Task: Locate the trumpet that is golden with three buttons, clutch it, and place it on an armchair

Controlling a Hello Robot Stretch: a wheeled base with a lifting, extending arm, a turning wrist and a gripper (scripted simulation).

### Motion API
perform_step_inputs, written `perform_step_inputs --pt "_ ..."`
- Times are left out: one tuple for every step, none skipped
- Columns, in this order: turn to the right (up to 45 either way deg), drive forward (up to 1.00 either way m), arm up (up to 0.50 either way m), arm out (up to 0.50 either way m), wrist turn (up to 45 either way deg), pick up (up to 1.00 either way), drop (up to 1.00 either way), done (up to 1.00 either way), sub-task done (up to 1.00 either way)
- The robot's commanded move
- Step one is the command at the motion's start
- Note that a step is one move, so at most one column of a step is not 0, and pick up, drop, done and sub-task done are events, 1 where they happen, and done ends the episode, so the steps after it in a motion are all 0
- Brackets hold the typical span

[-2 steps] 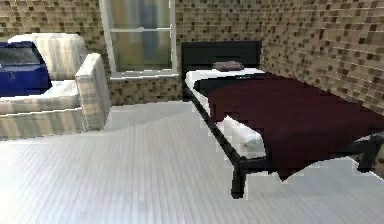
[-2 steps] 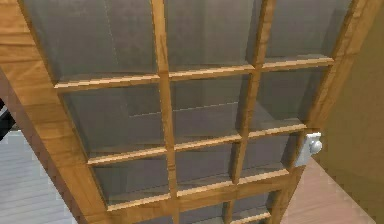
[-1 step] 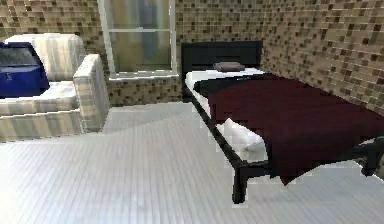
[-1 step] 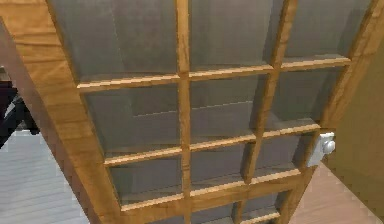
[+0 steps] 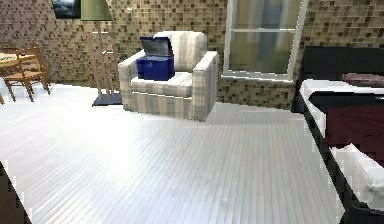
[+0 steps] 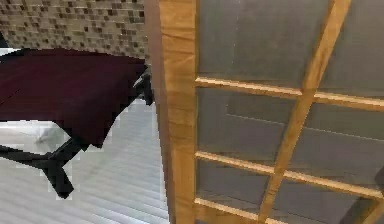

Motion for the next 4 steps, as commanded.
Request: perform_step_inputs --pt "0.0 0.65 0.00 0.00 0.0 0.00 0.00 0.00 0.00" --pt "-45.0 0.00 0.00 0.00 0.0 0.00 0.00 0.00 0.00" --pt "-9.0 0.00 0.00 0.00 0.0 0.00 0.00 0.00 0.00" --pt "0.0 1.00 0.00 0.00 0.0 0.00 0.00 0.00 0.00"
